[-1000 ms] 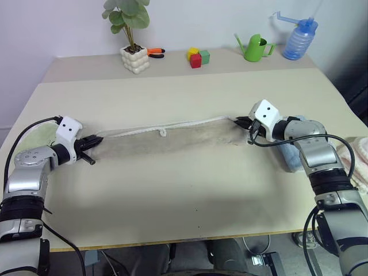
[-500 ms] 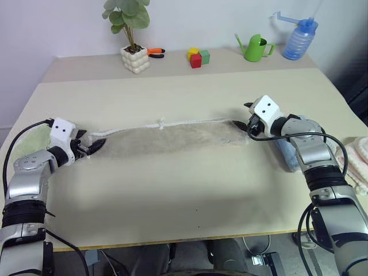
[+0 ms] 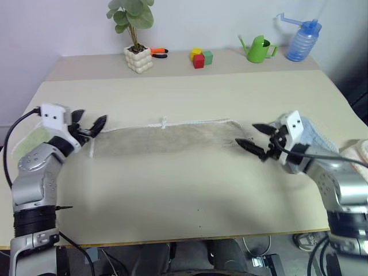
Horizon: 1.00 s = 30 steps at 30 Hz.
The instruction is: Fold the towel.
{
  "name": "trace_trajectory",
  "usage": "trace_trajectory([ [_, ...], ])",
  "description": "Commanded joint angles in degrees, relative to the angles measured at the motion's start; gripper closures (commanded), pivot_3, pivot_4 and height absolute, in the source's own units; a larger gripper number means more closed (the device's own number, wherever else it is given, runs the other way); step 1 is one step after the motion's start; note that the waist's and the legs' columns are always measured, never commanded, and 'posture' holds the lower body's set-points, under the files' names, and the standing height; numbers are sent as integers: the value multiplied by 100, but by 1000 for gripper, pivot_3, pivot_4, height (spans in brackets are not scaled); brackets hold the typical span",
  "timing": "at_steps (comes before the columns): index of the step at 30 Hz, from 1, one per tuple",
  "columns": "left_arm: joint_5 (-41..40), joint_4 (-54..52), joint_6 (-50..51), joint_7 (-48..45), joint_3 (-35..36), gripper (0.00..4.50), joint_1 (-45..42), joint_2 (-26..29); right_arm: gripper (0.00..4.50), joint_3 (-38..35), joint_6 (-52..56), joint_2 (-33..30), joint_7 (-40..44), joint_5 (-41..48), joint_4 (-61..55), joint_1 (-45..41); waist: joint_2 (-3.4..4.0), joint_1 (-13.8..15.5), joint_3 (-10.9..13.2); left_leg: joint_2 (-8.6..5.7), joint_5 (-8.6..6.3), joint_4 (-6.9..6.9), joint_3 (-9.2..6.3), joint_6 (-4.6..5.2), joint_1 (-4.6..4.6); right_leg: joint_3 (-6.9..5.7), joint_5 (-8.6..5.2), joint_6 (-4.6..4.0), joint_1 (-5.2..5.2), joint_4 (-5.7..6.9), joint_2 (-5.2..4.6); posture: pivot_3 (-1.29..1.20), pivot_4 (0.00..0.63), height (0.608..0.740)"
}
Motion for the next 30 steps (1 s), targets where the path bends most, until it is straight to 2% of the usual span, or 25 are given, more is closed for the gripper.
trace_trajectory([
  [1, -254, -868, 300, -363, -634, 513, 115, -103, 61, -432, 884, 179, -509, 687, -562, 354, 3, 5, -2, -1, -1, -1, 1, 2, 2, 2, 1, 1, 0, 1, 0, 0, 150, 731],
  [6, -174, -1350, 382, -949, -1396, 513, 283, 24, 61, -730, 1601, 761, -1537, 1081, -600, 287, 6, -30, -2, 2, -2, -6, 7, 4, 7, 9, 1, 0, -4, 5, 4, 0, 150, 731],
  [9, -189, -1485, 410, -1136, -1670, 513, 295, 9, 61, -877, 1866, 1396, -2320, 1283, -532, 66, 9, -23, -4, 5, -2, -11, 9, 3, 8, 12, 1, -1, -6, 5, 7, 0, 150, 731],
  [14, -147, -1338, 385, -1125, -1730, 513, 207, -98, 61, -1258, 2084, 2606, -3713, 1392, 32, -577, 10, -15, -6, 4, -1, -11, 9, 4, 9, 15, 1, -1, -5, 3, 8, 0, 150, 731],
  [19, -104, -1303, 345, -1120, -1713, 513, 239, -126, 61, -1890, 1813, 3227, -4816, 1414, 876, -1294, 8, -25, -11, 3, 0, -12, 9, 2, 13, 14, 3, -3, -3, 4, 10, 0, 150, 731],
  [22, -79, -1338, 328, -1075, -1710, 513, 305, -149, 824, -2046, 1605, 3344, -5152, 1430, 1112, -1528, 7, -20, -17, 2, 0, -11, 9, 3, 16, 14, 3, -3, 1, 4, 10, 0, 150, 731],
  [29, -45, -1431, 303, -987, -1712, 513, 450, -229, 4259, -2052, 1175, 3301, -5450, 1472, 1140, -1604, 10, -17, -22, 2, 0, -12, 9, 4, 16, 14, 3, -3, 0, 5, 10, 0, 150, 731],
  [30, -36, -1435, 296, -983, -1712, 513, 466, -238, 4452, -2034, 1129, 3259, -5453, 1474, 1080, -1584, 10, -11, -23, 2, 0, -12, 9, 4, 16, 14, 3, -3, 1, 4, 10, 0, 150, 731],
])
